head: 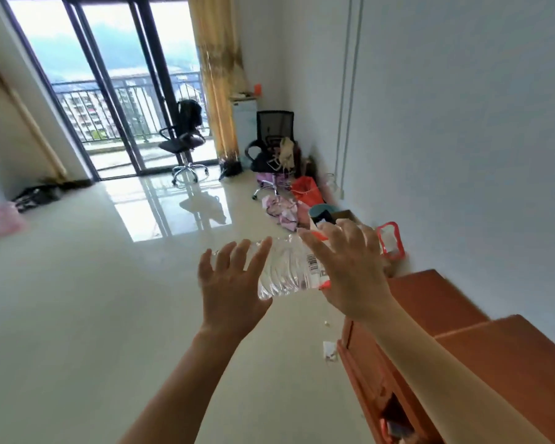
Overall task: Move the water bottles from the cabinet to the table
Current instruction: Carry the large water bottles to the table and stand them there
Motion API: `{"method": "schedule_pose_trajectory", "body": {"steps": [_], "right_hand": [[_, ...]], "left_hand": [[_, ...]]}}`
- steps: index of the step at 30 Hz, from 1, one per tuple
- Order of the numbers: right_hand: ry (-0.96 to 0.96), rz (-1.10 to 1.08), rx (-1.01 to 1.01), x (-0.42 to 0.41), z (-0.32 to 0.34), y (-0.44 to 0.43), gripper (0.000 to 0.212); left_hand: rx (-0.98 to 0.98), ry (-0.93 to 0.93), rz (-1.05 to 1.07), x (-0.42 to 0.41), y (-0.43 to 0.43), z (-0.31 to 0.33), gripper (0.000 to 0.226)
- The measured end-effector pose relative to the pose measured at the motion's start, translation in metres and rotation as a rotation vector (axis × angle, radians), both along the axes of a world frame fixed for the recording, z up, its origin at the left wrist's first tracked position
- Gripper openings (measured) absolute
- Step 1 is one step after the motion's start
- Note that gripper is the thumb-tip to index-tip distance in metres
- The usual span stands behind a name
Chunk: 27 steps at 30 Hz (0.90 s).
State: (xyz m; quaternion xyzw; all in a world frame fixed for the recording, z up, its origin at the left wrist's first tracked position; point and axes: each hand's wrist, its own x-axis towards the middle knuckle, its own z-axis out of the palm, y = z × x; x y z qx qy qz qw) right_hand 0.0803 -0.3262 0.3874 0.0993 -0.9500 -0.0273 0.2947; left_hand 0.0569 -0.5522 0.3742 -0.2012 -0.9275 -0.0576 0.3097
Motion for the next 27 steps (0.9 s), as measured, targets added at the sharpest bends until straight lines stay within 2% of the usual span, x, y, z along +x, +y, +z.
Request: {"method": "schedule_pose_trajectory", "body": {"steps": [5,13,20,27], "right_hand": [[0.078,0.185,-0.002,-0.073,0.020,-0.087,0.110],[0.127,0.507,-0.046,-0.233,0.026,-0.227,0.106],[0.084,0.824,-0.128,-0.373,0.028,-0.364,0.109],[0.029,1.130,-0.128,-0.431,0.022,-0.531,0.110]], "left_hand": [[0.017,0.045,0.151,-0.035,-0.090,0.016,0.099],[-0.039,0.071,0.433,-0.132,-0.218,0.026,0.110],[-0.115,0.024,0.723,-0.205,-0.323,0.043,0.114],[-0.116,-0.059,1.003,-0.214,-0.438,0.038,0.118]]}}
